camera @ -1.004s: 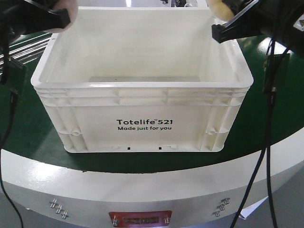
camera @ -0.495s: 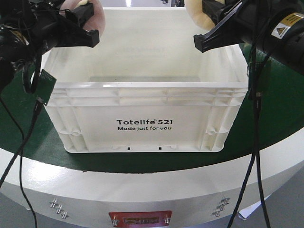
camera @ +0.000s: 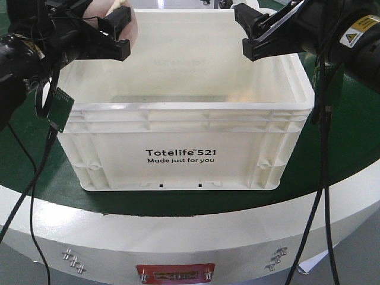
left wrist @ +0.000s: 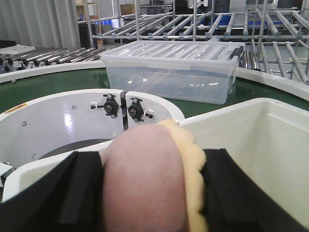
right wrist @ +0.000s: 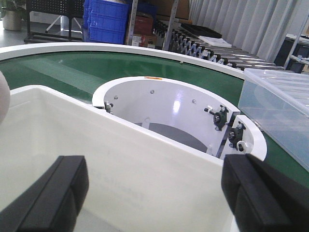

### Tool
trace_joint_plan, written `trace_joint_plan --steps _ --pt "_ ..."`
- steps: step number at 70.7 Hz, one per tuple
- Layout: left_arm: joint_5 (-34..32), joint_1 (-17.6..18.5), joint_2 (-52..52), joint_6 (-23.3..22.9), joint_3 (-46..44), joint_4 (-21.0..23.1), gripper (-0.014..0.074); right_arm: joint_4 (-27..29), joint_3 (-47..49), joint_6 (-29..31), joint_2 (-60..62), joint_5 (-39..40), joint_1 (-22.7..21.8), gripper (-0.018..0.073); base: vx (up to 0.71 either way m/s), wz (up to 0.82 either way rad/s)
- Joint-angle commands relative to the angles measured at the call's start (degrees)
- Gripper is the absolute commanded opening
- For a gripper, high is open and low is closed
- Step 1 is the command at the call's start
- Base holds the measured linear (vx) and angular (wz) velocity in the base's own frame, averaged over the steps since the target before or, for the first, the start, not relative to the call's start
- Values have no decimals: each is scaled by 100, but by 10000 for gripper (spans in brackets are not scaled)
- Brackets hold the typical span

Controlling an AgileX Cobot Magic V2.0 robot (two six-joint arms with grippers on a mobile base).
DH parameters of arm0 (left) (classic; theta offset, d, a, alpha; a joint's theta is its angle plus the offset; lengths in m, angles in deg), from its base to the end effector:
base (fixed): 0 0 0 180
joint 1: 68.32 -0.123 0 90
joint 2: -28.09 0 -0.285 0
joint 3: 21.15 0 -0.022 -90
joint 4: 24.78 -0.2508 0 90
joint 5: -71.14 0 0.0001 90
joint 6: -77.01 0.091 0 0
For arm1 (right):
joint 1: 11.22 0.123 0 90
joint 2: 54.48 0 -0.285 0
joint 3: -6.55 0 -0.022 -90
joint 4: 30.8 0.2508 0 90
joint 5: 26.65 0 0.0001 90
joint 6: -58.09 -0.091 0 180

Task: Place moving items into box and shelve
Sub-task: 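Open both grippers to drop the plush toys into the tote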

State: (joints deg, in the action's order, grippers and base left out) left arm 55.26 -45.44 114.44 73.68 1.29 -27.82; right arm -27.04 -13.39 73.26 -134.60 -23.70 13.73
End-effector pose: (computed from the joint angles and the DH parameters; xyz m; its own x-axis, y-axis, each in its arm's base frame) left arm 0.2918 -0.1246 0.3427 -0.0500 0.0134 -0.9987 0.4018 0.9157 -0.0078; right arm 0.2650 0.1230 0.3703 -0.0272 -0.2309 -0.9726 -0.4327 0.8798 -0.1968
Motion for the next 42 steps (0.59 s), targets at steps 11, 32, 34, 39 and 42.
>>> trace_joint_plan --steps 11,32,34,39,42 --pt "-539 37 -195 -7 -232 39 536 -4 180 -21 147 521 0 605 0 0" --pt "-795 32 -195 11 -232 39 536 -4 180 -21 147 521 0 578 0 0" --pt "-848 32 -195 11 -232 39 536 -4 180 -21 147 521 0 578 0 0" --pt "-893 32 -201 -6 -232 39 536 -4 180 -21 147 516 0 578 0 0" --pt "-893 32 -201 -30 -232 39 536 -4 180 -21 147 516 0 578 0 0"
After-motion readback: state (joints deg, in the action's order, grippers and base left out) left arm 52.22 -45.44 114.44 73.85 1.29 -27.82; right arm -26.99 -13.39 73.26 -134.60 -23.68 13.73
